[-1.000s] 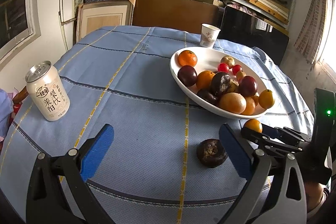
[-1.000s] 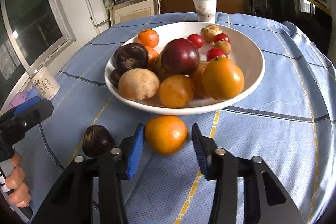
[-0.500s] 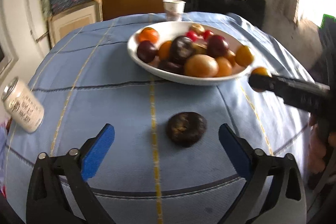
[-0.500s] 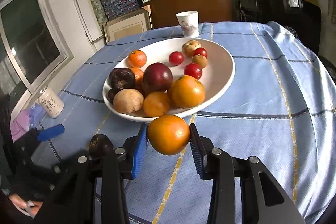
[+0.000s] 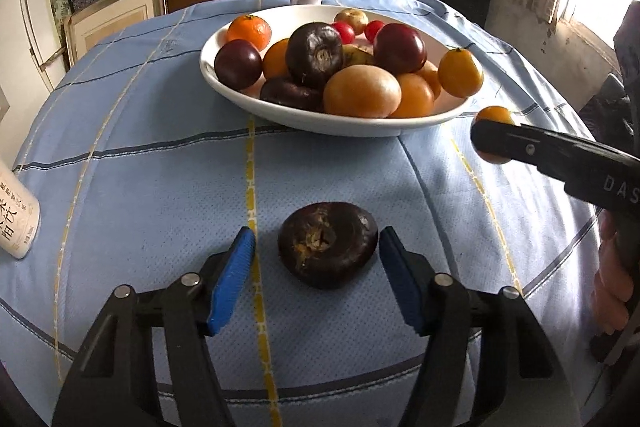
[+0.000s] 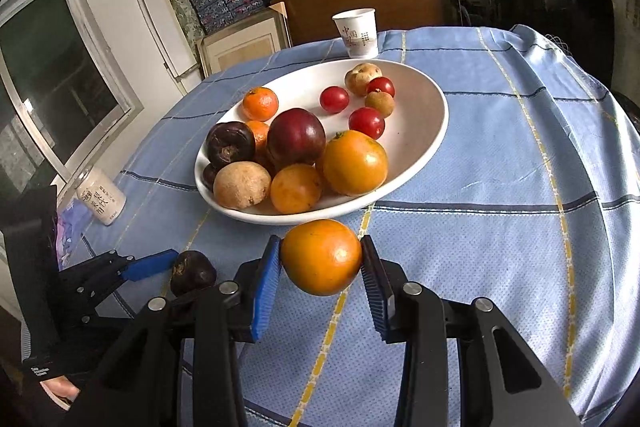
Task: Organize fruits
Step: 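Grasp the orange with the right tool while the left tool grasps the mangosteen, then carry the orange and mangosteen over the white plate and release both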
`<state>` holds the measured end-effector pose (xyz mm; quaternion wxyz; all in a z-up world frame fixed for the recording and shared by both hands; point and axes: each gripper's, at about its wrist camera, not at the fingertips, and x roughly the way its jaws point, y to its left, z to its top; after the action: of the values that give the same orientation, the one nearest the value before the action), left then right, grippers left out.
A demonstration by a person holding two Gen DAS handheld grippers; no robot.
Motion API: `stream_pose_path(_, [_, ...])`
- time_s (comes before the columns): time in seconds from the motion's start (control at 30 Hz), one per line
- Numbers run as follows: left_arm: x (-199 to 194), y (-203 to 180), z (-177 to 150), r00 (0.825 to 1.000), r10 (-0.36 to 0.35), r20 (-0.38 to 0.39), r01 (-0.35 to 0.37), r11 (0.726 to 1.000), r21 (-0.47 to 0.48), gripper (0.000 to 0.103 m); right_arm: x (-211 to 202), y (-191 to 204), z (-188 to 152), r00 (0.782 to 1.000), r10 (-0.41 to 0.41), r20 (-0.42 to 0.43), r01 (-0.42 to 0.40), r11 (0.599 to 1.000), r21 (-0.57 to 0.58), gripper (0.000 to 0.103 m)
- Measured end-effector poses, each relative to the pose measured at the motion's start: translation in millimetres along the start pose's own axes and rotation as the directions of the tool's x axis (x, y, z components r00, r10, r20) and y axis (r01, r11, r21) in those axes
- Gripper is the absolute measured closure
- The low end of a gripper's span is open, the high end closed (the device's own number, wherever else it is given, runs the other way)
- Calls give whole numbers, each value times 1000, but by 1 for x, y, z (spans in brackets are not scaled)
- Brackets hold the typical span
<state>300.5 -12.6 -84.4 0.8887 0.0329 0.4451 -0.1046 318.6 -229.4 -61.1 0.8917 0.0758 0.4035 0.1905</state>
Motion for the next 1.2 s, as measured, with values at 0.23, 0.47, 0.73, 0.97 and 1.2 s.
stream_pose_path(0.23, [1,-13,1,999,39,11,-40,998,57,54,2,-2,-1,1000,-11,-4,11,1000,3,63])
stream_pose_path(0.47, [-3,-11,0,999,42,17,-43,998,43,55,9,-5,-3,999,-35,-14,35,999,3,63])
stream_pose_path(0.73, [-35,-3,4,995,-6,102,6,1000,-2,55,-14,16,-4,997,31,70,-25,996,-83,63])
stream_pose_path(0.97, [-44,25,53,987,-8,157,25,994,-103,55,-34,7,24,974,-9,227,20,999,-47,63])
stream_pose_path(1.2, [-18,29,125,979,1,206,25,992,-125,55,-3,-27,68,972,-49,229,40,998,43,63])
